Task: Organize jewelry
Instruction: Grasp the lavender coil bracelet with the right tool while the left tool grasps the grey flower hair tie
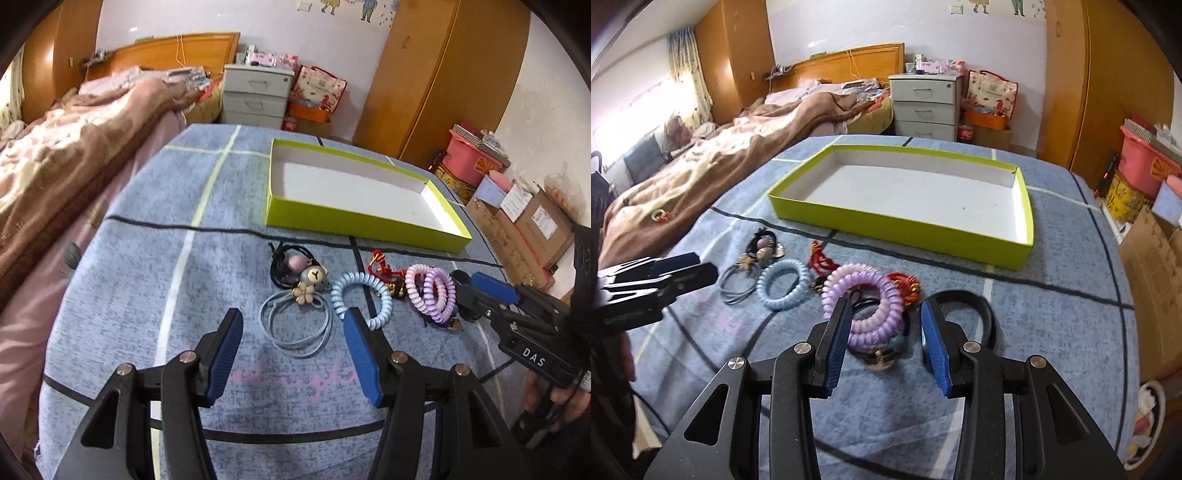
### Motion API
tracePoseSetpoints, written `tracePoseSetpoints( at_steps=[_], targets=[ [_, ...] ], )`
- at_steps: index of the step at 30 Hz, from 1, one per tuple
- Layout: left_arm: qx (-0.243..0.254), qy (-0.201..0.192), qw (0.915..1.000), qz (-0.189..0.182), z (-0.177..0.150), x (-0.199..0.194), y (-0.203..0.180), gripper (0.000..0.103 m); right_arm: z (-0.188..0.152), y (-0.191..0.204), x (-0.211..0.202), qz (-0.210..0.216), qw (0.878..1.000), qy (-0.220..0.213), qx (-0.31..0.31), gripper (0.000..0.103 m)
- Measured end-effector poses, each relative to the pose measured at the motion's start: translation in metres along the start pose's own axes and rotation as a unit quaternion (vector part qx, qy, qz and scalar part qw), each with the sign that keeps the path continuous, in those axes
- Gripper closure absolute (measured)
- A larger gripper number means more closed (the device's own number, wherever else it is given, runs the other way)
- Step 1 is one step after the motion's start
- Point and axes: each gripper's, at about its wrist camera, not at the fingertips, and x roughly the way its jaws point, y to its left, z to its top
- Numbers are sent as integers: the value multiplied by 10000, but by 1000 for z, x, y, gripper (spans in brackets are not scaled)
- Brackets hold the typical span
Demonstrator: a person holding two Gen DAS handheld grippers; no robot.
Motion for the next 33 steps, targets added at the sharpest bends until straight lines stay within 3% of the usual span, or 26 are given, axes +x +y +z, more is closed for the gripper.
tracePoseSetpoints(
  at_steps=[11, 12, 14, 16, 18, 28, 33],
  targets=[
    [-11, 135, 9999, -76, -2, 7, 7, 44, 6, 1, 23, -11, 9992, 355, -169, 63],
    [53, 143, 9999, -36, -3, 7, 7, 44, 6, 0, 24, -18, 9992, 362, -155, 65],
    [43, 168, 9998, -27, -3, 9, 8, 44, 6, -2, 25, 3, 9992, 383, -115, 84],
    [16, 179, 9998, -48, -2, 10, 10, 44, 6, -3, 26, -21, 9992, 398, -59, 85],
    [29, 217, 9998, 42, 0, 14, 11, 44, 7, -7, 23, 14, 9994, 331, 41, 92],
    [489, 184, 9986, 74, 10, 26, 0, 44, 10, -24, -7, 245, 9985, -68, 491, 93],
    [730, 288, 9962, 367, 16, 39, -7, 44, 11, -25, -20, 273, 9977, -221, 572, 93]
  ],
)
